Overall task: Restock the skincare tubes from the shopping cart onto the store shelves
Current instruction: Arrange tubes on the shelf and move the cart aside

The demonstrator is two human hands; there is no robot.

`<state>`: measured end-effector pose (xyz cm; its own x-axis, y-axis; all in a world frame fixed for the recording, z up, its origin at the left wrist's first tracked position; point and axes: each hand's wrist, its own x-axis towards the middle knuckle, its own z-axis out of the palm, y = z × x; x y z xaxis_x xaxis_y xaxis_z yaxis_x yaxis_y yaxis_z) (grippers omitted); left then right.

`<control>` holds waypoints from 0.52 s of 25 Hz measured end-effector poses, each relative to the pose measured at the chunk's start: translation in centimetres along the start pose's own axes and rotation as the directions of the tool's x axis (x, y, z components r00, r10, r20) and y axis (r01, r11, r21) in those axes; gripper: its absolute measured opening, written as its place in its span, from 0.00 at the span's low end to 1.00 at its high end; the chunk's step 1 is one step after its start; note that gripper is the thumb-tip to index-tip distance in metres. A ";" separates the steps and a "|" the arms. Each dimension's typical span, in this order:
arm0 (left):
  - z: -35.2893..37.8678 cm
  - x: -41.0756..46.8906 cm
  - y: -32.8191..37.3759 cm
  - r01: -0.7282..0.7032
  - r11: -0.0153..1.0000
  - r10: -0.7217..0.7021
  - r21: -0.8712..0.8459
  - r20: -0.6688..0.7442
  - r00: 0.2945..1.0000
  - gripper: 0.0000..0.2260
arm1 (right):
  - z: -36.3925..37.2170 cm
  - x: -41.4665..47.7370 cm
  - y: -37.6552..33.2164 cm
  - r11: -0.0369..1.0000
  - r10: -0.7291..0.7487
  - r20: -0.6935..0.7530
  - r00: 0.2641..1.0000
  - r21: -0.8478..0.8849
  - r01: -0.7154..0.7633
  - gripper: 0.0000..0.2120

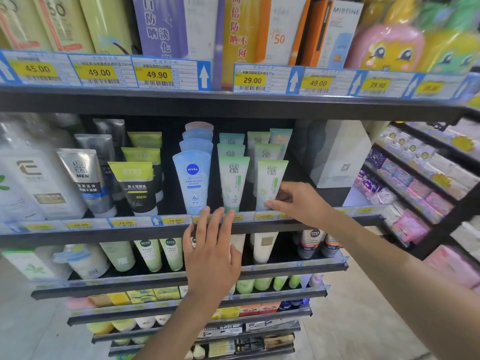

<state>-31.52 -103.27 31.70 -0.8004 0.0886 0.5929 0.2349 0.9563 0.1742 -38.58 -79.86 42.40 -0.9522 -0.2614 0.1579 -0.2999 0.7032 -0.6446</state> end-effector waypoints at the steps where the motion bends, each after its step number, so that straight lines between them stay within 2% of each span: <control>1: 0.0 0.0 -0.1 0.000 1.000 0.000 0.002 0.007 1.000 0.34 | -0.1 0.0 0.0 1.000 0.002 0.009 1.000 -0.013 -0.002 0.13; 4: -0.2 -0.1 -0.1 -0.012 1.000 0.012 0.014 0.044 0.999 0.34 | -0.5 -0.9 0.4 0.999 0.008 -0.002 1.000 -0.046 -0.009 0.17; 7: -0.7 0.0 -0.1 -0.014 1.000 0.011 0.026 0.095 0.995 0.34 | -1.7 -3.7 1.7 0.980 0.014 -0.105 0.994 -0.194 -0.034 0.21; 10: -1.3 -0.1 0.3 -0.023 0.998 0.017 0.050 0.129 0.991 0.33 | -3.2 -8.4 3.1 0.955 -0.032 -0.201 0.979 -0.296 -0.030 0.19; 13: -2.3 -1.1 2.6 -0.062 0.996 0.052 0.062 0.153 0.987 0.32 | -5.1 -14.2 4.7 0.935 0.006 -0.267 0.964 -0.341 -0.100 0.19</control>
<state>-28.76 -101.56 33.29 -0.8621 0.1798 0.4738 0.2495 0.9644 0.0880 -26.71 -69.49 40.97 -0.9346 -0.0710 0.3485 -0.2046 0.9089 -0.3634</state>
